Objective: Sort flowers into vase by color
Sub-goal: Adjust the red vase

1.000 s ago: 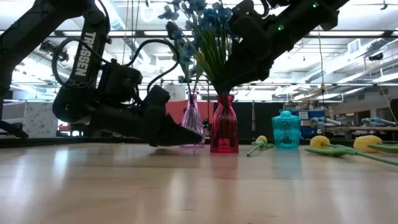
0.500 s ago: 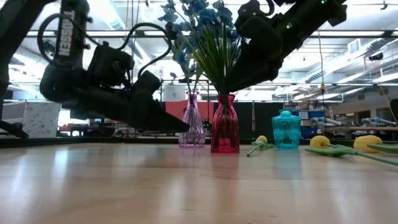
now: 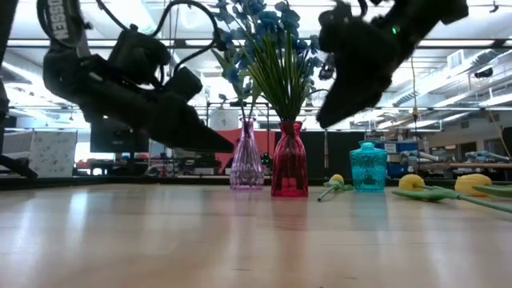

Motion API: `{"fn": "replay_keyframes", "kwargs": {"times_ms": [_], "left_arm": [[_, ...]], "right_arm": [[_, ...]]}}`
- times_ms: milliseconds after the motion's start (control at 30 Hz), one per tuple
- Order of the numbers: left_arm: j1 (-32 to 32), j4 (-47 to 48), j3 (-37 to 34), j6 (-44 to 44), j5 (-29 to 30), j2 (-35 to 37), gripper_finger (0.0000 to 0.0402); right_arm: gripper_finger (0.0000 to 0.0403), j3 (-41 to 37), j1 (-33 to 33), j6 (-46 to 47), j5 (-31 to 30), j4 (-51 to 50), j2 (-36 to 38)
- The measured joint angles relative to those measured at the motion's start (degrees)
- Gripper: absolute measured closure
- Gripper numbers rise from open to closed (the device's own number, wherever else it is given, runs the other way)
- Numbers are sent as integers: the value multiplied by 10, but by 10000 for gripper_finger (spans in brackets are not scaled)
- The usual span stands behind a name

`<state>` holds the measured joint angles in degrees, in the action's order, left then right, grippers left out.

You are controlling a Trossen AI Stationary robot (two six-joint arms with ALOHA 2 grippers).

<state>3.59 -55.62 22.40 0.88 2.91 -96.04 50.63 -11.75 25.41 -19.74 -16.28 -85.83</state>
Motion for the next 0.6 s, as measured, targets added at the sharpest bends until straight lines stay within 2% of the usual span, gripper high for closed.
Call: {"fn": "replay_keyframes", "kwargs": {"times_ms": [167, 267, 367, 600], "left_arm": [[-10, 86, -24, -7, 23, 73, 114], [-13, 110, -47, -16, 25, 117, 117], [-14, 117, -77, -29, 49, 157, 118], [-15, 122, -137, -56, 93, 254, 118]], "right_arm": [[159, -58, 0, 10, -14, 50, -13], [163, -105, -1, 15, -56, 109, -13], [166, -142, 1, 29, -94, 151, -13], [167, -182, 12, 7, -96, 281, -31]]}}
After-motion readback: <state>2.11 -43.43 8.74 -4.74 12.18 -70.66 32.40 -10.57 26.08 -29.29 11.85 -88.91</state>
